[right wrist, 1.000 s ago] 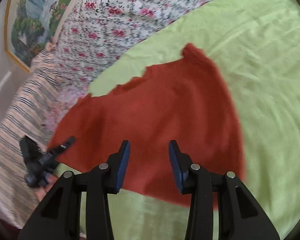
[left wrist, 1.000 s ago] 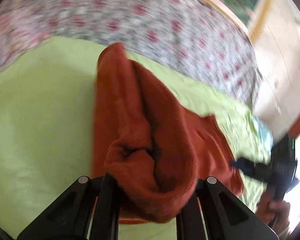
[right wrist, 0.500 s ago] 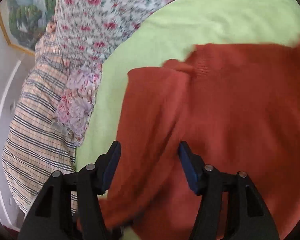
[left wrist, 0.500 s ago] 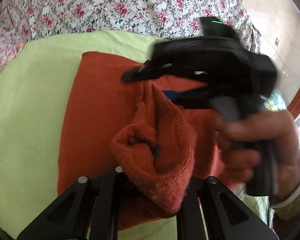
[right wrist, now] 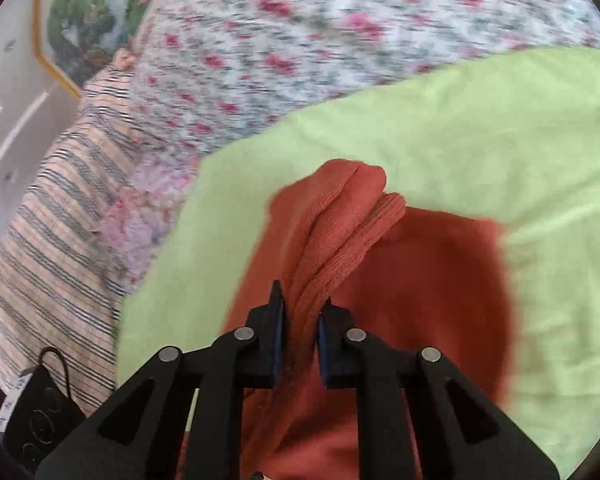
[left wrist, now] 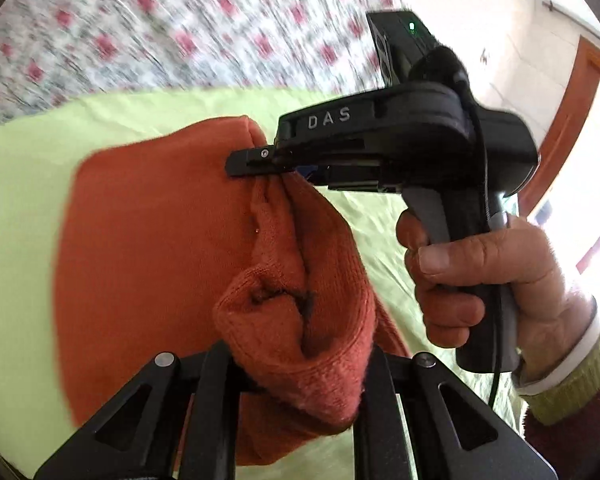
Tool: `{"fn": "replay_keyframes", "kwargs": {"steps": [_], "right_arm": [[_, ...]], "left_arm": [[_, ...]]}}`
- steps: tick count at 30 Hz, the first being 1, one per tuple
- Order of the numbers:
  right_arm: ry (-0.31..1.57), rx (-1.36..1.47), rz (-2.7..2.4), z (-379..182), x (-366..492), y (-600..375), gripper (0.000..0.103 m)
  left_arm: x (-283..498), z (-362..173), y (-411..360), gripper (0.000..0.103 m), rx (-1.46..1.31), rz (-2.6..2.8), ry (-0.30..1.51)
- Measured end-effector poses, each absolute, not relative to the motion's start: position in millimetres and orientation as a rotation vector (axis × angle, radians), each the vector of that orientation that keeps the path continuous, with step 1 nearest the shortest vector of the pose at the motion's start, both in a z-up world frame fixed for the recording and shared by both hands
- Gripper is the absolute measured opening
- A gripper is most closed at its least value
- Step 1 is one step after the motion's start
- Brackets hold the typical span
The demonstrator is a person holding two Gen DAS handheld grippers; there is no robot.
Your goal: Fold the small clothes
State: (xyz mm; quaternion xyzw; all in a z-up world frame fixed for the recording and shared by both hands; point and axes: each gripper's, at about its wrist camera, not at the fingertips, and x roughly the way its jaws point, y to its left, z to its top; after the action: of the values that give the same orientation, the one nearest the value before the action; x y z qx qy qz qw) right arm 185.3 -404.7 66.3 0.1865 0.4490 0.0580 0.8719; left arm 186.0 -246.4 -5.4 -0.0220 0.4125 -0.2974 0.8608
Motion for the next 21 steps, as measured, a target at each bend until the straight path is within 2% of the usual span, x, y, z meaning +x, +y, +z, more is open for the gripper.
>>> {"fn": "replay_keyframes", "kwargs": {"steps": [4,8,11,15,17,19,21], "right_arm": [[0.969,0.419,0.057,46.3,169.7,-440.2,0.015],[0.947,0.413,0.039,44.7,162.7,-450.6,0.015],[0.941,0.393,0.032,42.0,164.1,-449.9,0.015],[0.958,0.36,-0.014,28.4,162.9,-454.0,0.015],[0.942,0.353,-0.035,30.6,158.5,-454.1,0.019],[0.933,0.322,-0.076,36.4,152.8,-453.1,0.026],[0.921,0.309,-0.096,43.4,145.2,-453.1,0.029]], "left_arm": [[187.9,-28.0,-273.4,0.013,-0.043,-0.635,0.915],[187.8,-28.3,-279.2,0.015,-0.04,-0.64,0.909],[189.0,-34.8,-285.1,0.024,-0.022,-0.659,0.925],[188.3,-34.9,-288.2,0.031,-0.016,-0.685,0.942],[179.4,-31.4,-282.9,0.04,-0.01,-0.72,0.953],[170.3,-26.4,-268.9,0.048,-0.036,-0.779,0.978],[156.6,-21.5,-252.8,0.05,-0.042,-0.79,0.971]]}}
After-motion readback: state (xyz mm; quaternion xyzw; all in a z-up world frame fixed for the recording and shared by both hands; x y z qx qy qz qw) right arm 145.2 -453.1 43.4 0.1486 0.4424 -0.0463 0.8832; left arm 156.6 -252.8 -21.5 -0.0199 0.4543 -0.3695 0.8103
